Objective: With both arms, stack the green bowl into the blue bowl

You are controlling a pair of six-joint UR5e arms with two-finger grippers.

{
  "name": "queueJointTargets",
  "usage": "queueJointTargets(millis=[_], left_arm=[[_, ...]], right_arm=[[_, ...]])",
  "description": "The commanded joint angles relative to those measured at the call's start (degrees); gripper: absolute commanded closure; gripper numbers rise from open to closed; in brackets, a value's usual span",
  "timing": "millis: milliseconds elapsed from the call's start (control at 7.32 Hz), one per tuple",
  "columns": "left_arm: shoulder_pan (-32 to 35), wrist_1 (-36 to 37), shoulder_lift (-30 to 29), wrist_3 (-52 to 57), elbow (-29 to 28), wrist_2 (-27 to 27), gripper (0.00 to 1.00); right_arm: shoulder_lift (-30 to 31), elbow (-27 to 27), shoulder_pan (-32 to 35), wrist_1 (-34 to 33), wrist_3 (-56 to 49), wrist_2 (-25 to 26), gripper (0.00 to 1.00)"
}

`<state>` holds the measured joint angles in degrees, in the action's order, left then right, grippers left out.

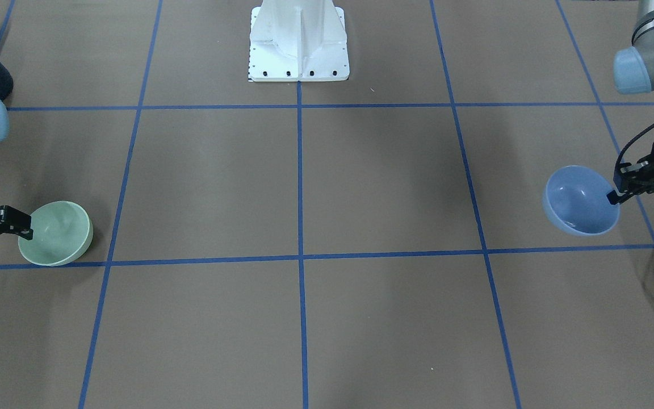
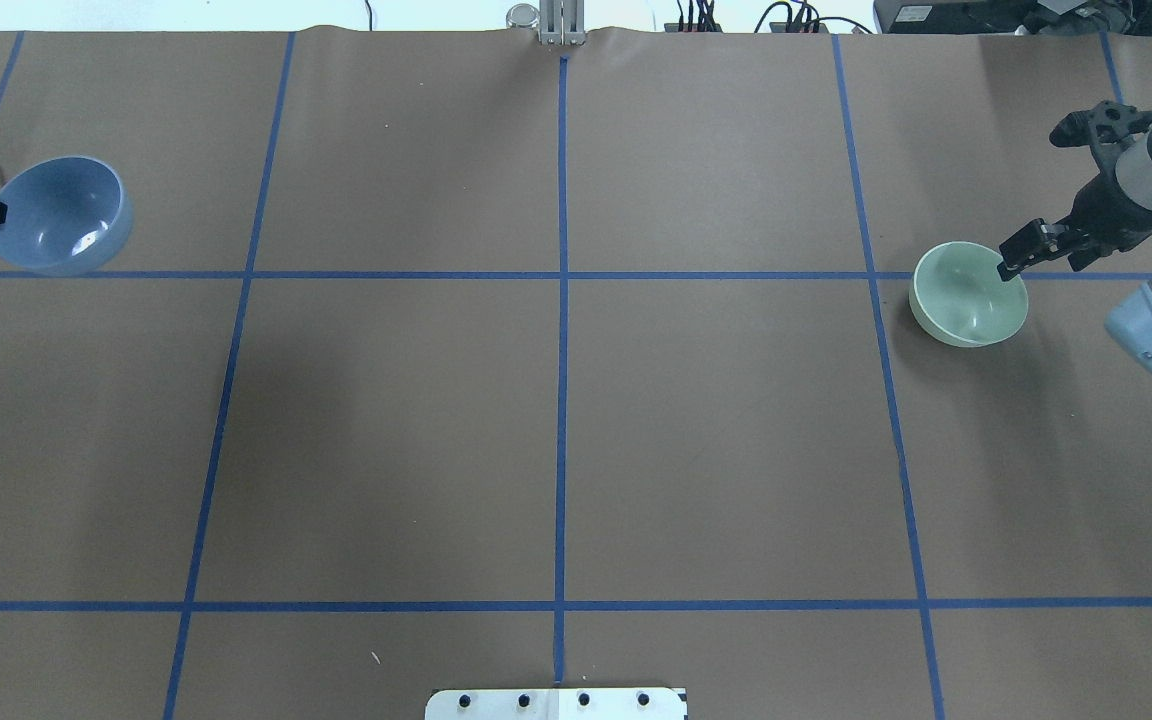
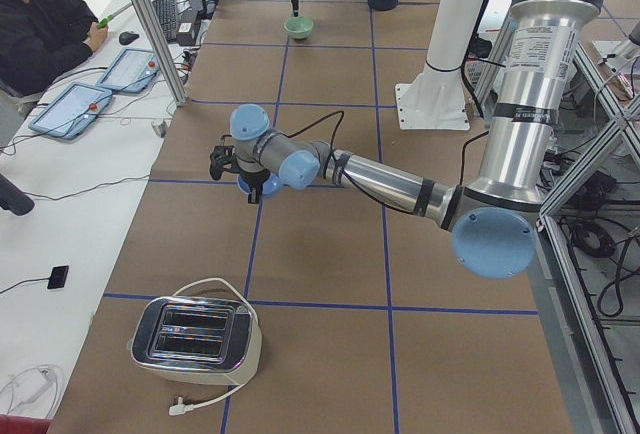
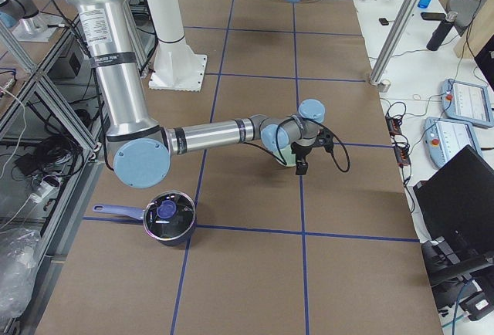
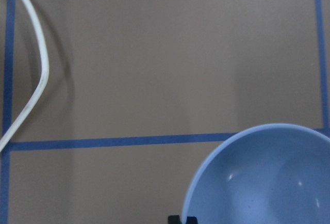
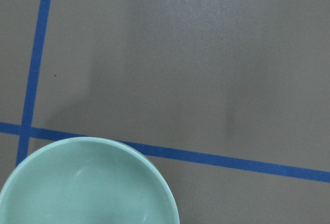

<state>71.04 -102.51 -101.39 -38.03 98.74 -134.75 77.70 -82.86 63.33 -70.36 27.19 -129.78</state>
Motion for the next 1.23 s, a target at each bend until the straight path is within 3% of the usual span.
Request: queueJointTargets(millis=[0, 137, 273, 547, 683, 957, 1093], left_arm=[[-3.3, 2.0, -3.2, -8.5, 3.5, 0.1, 1.00], [-4.1, 2.0, -3.4, -10.0, 4.3, 0.1, 1.00], [-4.6, 2.0, -3.3, -10.1, 4.4, 1.2, 1.00], [-5.1, 2.0, -3.2, -10.2, 4.3, 2.1, 1.00], [-5.7, 2.0, -3.2, -10.4, 4.2, 2.1, 1.00], [-6.7, 2.0, -3.6, -12.7, 4.5, 2.6, 1.00], [-8.2, 2.0, -5.6, -15.7, 4.5, 2.6, 1.00]], right_arm=[[0.0, 3.2, -1.1, 4.8, 1.8, 0.1, 0.00], [0.0, 2.7, -1.1, 4.8, 2.4, 0.0, 0.01], [-0.5, 2.1, -1.1, 4.8, 3.5, -0.2, 0.10], [-0.8, 2.1, -1.5, 4.8, 4.2, -0.2, 0.57], [-0.7, 2.2, -1.5, 4.8, 4.0, -0.3, 0.98], [-1.0, 1.1, -1.4, 4.8, 6.0, -0.8, 1.00], [-2.3, 0.6, -0.6, 4.0, 7.7, -3.9, 1.00]])
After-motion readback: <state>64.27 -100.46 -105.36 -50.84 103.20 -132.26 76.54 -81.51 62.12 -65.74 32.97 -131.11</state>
